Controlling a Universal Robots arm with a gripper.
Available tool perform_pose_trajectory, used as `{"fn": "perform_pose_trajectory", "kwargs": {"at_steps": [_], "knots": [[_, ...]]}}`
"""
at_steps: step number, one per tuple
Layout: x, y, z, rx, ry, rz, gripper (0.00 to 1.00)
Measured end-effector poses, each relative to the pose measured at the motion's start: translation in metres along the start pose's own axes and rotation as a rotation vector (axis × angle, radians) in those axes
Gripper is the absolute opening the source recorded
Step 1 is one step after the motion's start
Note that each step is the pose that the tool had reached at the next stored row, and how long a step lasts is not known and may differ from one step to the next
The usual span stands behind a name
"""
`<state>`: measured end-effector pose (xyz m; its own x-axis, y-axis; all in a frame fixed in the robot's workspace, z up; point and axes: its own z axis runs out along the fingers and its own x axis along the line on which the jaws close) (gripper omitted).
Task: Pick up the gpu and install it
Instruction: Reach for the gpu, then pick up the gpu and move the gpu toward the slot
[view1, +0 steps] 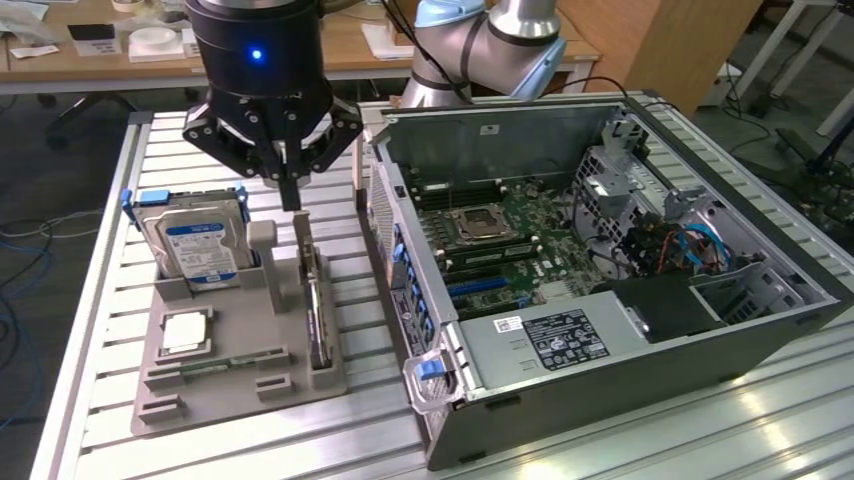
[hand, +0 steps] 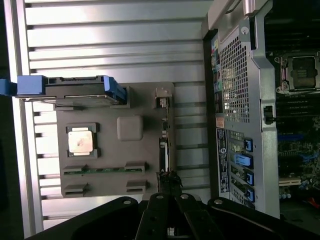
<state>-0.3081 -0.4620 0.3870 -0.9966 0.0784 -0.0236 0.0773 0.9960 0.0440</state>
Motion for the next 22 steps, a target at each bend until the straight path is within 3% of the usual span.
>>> {"fn": "perform_pose_trajectory", "kwargs": {"at_steps": [22], "knots": [[0.0058,-0.0005,0.0009,0.0002,0.0002,0.000,0.11]]}}
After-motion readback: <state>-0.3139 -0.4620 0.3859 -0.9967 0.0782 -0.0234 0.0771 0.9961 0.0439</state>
